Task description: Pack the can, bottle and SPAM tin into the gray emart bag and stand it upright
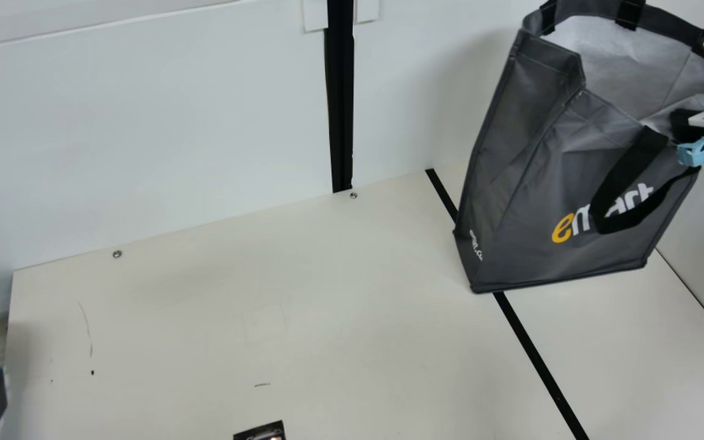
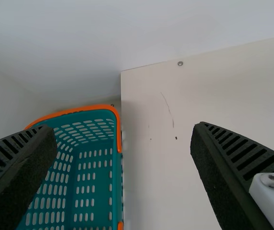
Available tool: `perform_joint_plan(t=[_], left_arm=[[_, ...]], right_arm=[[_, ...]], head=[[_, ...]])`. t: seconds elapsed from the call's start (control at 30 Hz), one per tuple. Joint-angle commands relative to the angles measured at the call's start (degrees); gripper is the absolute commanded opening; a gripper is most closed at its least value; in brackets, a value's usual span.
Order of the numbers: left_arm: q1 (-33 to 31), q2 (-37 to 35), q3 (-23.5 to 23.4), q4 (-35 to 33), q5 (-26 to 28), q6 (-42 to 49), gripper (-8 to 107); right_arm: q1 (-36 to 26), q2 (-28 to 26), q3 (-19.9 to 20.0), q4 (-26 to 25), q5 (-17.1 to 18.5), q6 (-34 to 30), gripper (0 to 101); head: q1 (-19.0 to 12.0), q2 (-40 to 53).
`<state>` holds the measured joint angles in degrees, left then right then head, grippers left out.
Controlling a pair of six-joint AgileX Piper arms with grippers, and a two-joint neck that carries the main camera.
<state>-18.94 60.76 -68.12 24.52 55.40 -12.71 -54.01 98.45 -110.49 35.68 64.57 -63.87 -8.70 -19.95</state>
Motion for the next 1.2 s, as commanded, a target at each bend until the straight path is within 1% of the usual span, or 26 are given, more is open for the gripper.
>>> perform_joint_plan(t=[0.0, 0.1, 0.4, 0.57, 0.77, 1.03, 1.07, 1.17], left_arm=[[0.0, 0.0, 0.0, 0.0, 0.0, 0.0, 90], [0.0, 0.0, 0.0, 0.0, 0.0, 0.0, 90], [0.0, 0.0, 0.0, 0.0, 0.0, 0.0, 90], [0.0, 0.0, 0.0, 0.0, 0.0, 0.0, 90], [0.0, 0.0, 0.0, 0.0, 0.0, 0.0, 90], [0.0, 0.0, 0.0, 0.0, 0.0, 0.0, 90], [0.0, 0.0, 0.0, 0.0, 0.0, 0.0, 90], [0.0, 0.0, 0.0, 0.0, 0.0, 0.0, 90]], right_arm=[[-0.54, 0.31, -0.21, 0.3, 0.37, -0.07, 0], [-1.31, 0.83, -0.59, 0.77, 0.8, -0.1, 0], [-2.4, 1.73, -1.16, 2.57, 1.93, 0.02, 30], [-2.39, 1.73, -2.72, 3.7, 2.48, 0.14, 47], [-1.98, 1.89, -6.6, 5.22, 3.52, 0.47, 67], [-0.81, 2.51, -14.14, 6.95, 5.33, 1.53, 94], [-0.49, 2.48, -14.83, 7.1, 5.33, 1.61, 95], [0.56, 2.31, -16.74, 7.39, 5.33, 1.68, 95]], head=[[-1.3, -0.05], [-1.3, -0.05], [-1.3, -0.05], [-1.3, -0.05], [-1.3, -0.05], [-1.3, -0.05], [-1.3, -0.05], [-1.3, -0.05]])
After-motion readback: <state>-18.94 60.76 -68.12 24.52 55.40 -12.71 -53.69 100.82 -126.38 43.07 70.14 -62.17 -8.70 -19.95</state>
